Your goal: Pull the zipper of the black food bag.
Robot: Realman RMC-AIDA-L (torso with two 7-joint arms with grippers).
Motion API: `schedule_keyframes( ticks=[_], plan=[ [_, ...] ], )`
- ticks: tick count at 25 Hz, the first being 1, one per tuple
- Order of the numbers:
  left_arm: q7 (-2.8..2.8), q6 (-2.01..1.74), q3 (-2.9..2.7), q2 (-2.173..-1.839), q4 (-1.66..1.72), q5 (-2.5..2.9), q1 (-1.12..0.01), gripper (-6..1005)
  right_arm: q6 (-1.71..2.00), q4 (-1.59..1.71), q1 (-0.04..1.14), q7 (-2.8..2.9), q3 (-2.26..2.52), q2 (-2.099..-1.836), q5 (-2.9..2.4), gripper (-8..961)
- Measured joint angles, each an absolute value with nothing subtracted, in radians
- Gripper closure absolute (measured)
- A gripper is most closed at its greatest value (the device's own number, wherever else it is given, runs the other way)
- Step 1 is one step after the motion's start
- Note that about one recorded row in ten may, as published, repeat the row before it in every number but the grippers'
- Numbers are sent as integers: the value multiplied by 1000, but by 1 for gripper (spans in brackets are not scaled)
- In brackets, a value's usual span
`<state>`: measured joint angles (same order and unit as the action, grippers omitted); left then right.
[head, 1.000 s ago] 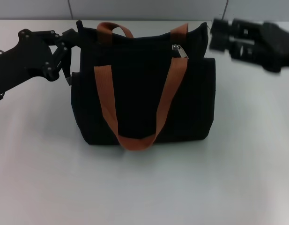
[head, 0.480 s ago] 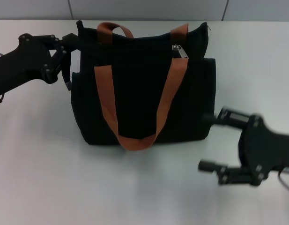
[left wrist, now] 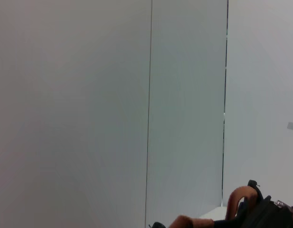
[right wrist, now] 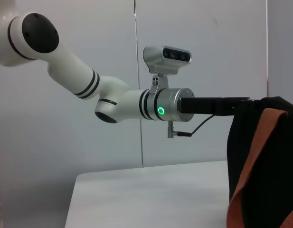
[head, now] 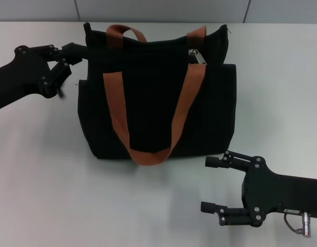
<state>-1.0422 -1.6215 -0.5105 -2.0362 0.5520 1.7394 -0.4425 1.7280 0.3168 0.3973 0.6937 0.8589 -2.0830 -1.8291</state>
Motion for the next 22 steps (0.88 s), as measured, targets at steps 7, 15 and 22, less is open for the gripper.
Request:
schedule_keyframes(
  ticks=[7, 15, 22],
  plan=[
    [-1102, -1652, -515, -2004, 563, 1743, -424, 792, 1720, 315, 398, 693, 859, -2083, -1828, 134],
    [-1315, -1834, -518, -1902, 614, 1808, -418, 630, 1678, 289, 418, 695, 854, -2085, -1823, 134],
    [-1229, -2002, -569, -1925, 615, 1804, -397, 255, 1644, 262, 450, 693, 857, -2086, -1820, 135]
  ],
)
